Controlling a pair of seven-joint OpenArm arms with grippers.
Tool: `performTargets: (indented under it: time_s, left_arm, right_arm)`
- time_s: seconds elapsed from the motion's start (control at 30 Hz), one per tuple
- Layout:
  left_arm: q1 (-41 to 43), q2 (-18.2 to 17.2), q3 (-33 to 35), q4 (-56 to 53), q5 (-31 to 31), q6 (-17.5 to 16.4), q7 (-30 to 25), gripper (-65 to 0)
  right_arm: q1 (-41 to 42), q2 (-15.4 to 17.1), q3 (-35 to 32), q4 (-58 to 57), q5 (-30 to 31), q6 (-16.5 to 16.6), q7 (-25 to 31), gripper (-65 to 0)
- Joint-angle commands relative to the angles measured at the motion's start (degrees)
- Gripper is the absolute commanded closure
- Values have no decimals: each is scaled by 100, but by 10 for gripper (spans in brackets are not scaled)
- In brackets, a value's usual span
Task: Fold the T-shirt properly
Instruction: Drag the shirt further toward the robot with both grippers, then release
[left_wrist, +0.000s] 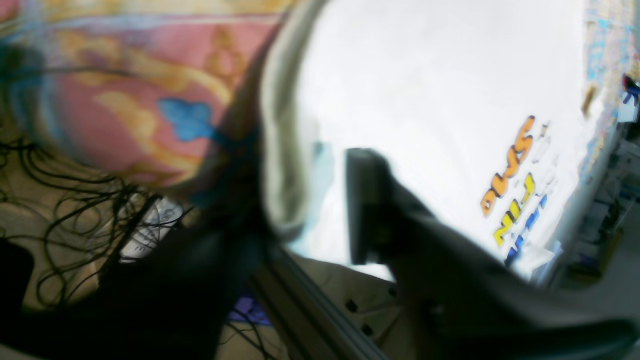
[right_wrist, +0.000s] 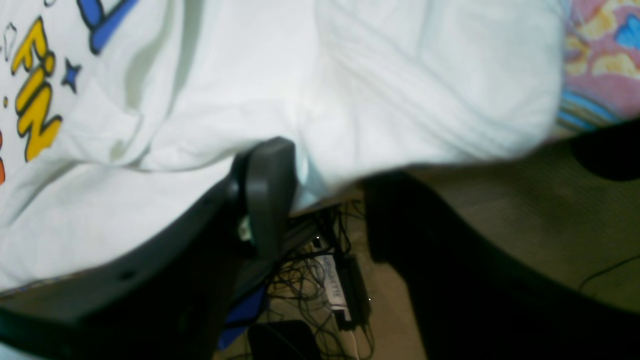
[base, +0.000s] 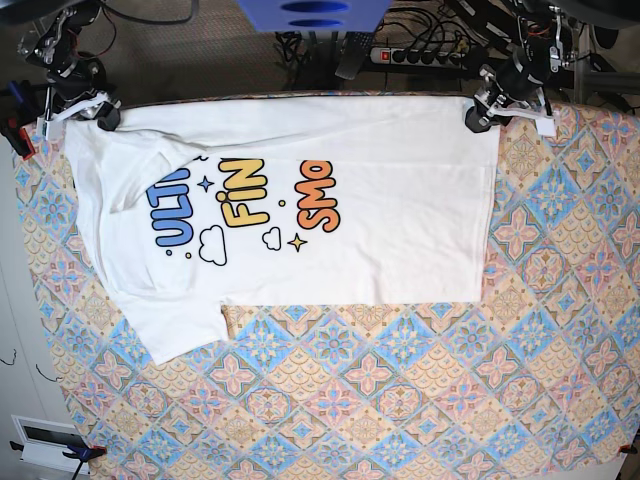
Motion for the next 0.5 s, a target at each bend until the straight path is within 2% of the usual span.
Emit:
performTargets:
  time_s: [0.0,0.07,0.23,0.47]
  left_arm:
    - [52,-58,-48,25,174,176,112,-307]
    - [52,-49,-57,34,174,167,173,-342]
    - [61,-40,-74,34,165,159,173,-340]
    - [123,-40,-479,34,165,150,217,-340]
  right_arm:
    - [-20,104,60,162,86,21,91,-249]
    - [-20,104,60,224,86,21,91,-251]
    - [-20,104,139,224,86,21,91,-252]
    - [-20,104,526,224,77,21,-85,-252]
